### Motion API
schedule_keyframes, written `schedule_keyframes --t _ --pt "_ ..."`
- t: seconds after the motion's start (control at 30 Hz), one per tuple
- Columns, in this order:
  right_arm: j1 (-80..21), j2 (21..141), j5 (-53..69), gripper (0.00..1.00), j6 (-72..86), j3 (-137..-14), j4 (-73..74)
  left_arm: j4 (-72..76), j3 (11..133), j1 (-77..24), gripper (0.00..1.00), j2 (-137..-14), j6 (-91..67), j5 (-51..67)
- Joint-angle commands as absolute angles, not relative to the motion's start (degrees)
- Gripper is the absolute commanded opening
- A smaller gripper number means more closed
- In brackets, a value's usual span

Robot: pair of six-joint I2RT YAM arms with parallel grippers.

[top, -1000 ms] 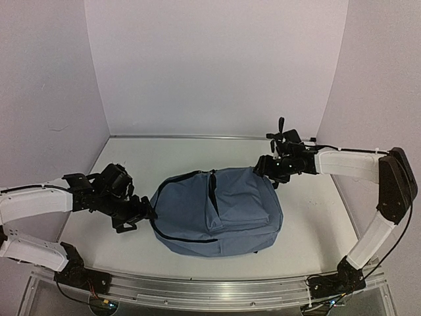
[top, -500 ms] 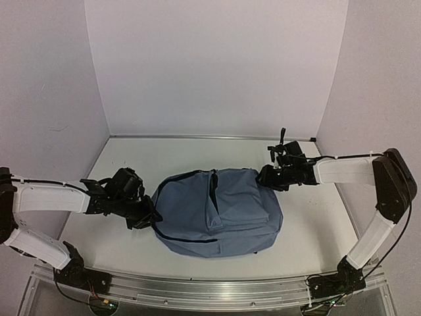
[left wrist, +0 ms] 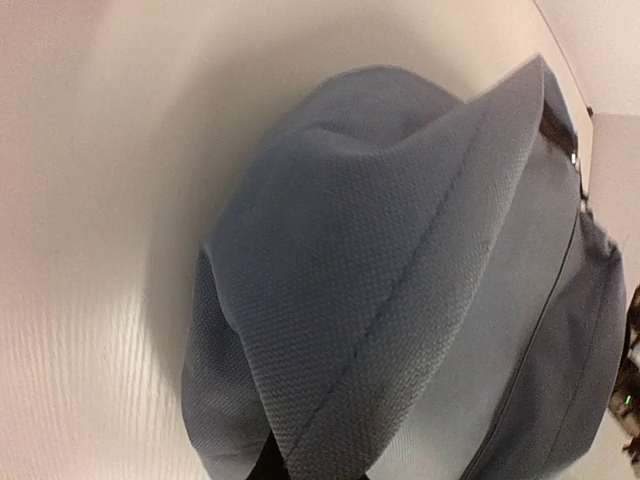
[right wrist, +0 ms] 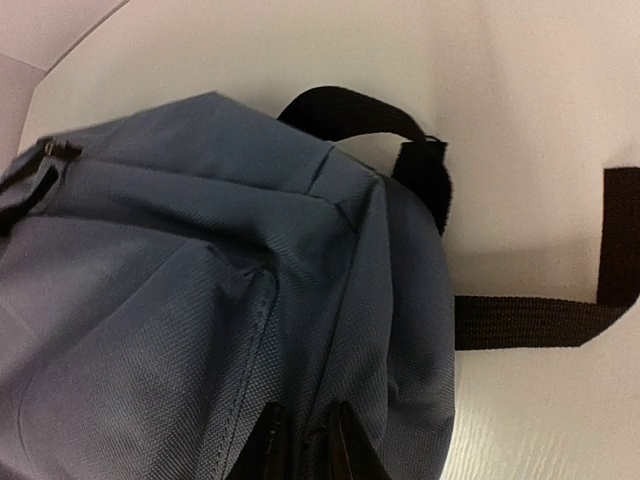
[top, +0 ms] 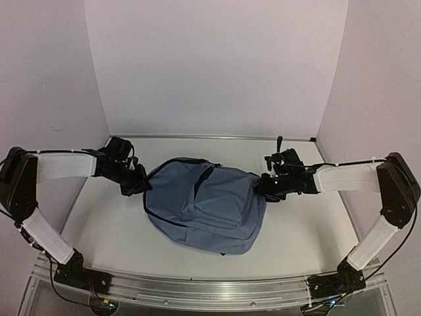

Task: Pack the student bag
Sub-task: Adjust the student bag at the center of the board.

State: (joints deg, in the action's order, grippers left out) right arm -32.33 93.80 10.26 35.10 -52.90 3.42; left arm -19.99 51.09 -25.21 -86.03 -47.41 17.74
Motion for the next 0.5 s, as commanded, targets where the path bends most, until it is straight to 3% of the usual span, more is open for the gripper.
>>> schedule_keyframes --t 0.0,0.37,0.47 --pt "-42.54 88.92 13.63 0.13 41.13 -49.38 3.48 -21.34 64.03 -18.61 0.00 -94.51 -35.59 19.62" --pt "-66.17 84.93 8.14 0.14 55.32 -51.34 -1.42 -23.60 95.10 -15.19 0.01 -119.02 -28.22 31.89" --pt "-66.77 82.70 6.53 0.23 55.43 -52.50 -0.75 -23.19 99.80 -15.21 0.08 -122.09 -28.07 35.80"
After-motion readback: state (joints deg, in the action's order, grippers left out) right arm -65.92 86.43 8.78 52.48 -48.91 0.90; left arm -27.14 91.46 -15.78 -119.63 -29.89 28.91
